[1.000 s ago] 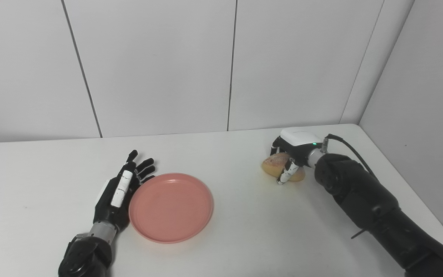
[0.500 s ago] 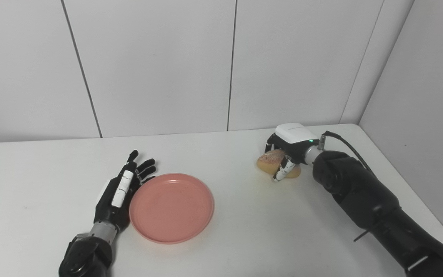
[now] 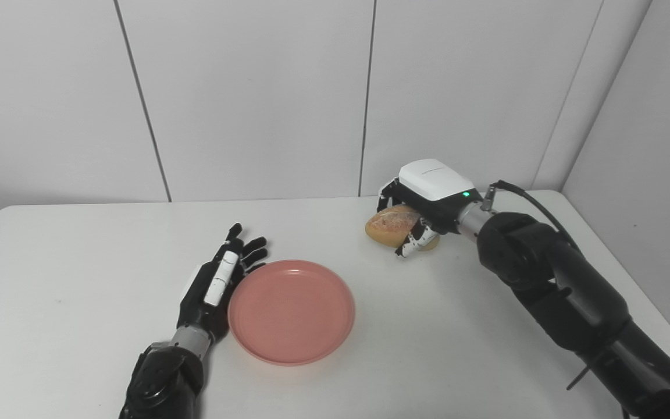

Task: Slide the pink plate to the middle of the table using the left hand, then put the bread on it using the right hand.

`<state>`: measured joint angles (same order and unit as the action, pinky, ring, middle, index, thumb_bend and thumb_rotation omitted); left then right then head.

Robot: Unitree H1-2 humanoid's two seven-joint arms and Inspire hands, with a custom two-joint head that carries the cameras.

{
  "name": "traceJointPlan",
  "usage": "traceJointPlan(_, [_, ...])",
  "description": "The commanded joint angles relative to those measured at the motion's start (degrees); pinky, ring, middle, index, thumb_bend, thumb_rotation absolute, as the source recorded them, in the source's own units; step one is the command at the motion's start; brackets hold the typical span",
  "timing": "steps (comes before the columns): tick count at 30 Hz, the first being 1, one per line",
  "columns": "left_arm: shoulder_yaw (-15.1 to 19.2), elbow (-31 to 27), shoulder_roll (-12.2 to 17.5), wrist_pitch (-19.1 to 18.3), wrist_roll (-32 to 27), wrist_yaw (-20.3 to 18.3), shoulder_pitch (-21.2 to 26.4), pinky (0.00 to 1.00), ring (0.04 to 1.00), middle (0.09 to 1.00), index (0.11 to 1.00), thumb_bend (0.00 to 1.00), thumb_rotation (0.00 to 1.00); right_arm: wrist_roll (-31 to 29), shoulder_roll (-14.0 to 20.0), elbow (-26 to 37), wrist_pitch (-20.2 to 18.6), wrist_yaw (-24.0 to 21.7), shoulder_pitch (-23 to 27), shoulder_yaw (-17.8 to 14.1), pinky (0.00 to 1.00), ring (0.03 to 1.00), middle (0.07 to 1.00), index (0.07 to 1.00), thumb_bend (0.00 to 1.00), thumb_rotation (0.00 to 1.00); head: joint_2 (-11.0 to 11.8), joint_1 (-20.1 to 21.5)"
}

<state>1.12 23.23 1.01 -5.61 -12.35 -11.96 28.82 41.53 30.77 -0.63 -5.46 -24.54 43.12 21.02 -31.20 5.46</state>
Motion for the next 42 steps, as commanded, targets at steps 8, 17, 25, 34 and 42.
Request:
traceJointPlan(8, [-0.75, 0.71, -2.23, -1.82, 1.32, 2.01, -0.16, 0.81, 0.84, 0.835, 0.998, 0.98, 0.75, -0.97, -0.98, 7.1, 1.92, -4.65, 4.39, -0.7, 0.28, 0.355, 0.435, 0.514, 0.53, 0.0, -0.57, -4.9])
traceJointPlan(17, [-0.98, -0.11, -2.96, -2.11, 1.56, 2.49, -0.52, 0.77, 0.839, 0.822, 0.997, 0.96, 0.76, -4.38, -3.58, 9.7, 2.64, -8.7, 6.02, -0.2, 0.32, 0.392, 0.462, 0.501, 0.53, 0.0, -0.9, -7.3])
traceJointPlan(25, [-1.07, 0.47, -2.86, -1.62, 1.86, 2.65, -0.52, 0.76, 0.826, 0.822, 1.0, 0.95, 0.77, -5.14, -7.29, 10.08, 1.15, -9.87, 7.54, 0.53, 0.39, 0.464, 0.503, 0.467, 0.53, 0.0, -1.06, -6.53])
traceJointPlan(34, [-0.82, -0.35, -1.78, -2.45, 1.64, 2.15, -0.89, 0.74, 0.819, 0.824, 1.0, 0.97, 0.78, -1.53, -11.16, 6.92, 2.4, -9.49, 8.5, 4.02, 0.34, 0.412, 0.481, 0.487, 0.53, 0.0, -1.37, -3.57])
traceJointPlan(42, [-0.67, -0.67, -1.34, -2.49, 1.6, 2.18, -1.24, 0.73, 0.815, 0.822, 1.0, 0.97, 0.77, 1.86, -11.59, 2.18, 5.53, -11.98, 8.93, 9.78, 0.34, 0.407, 0.475, 0.487, 0.53, 0.0, -1.53, -3.11])
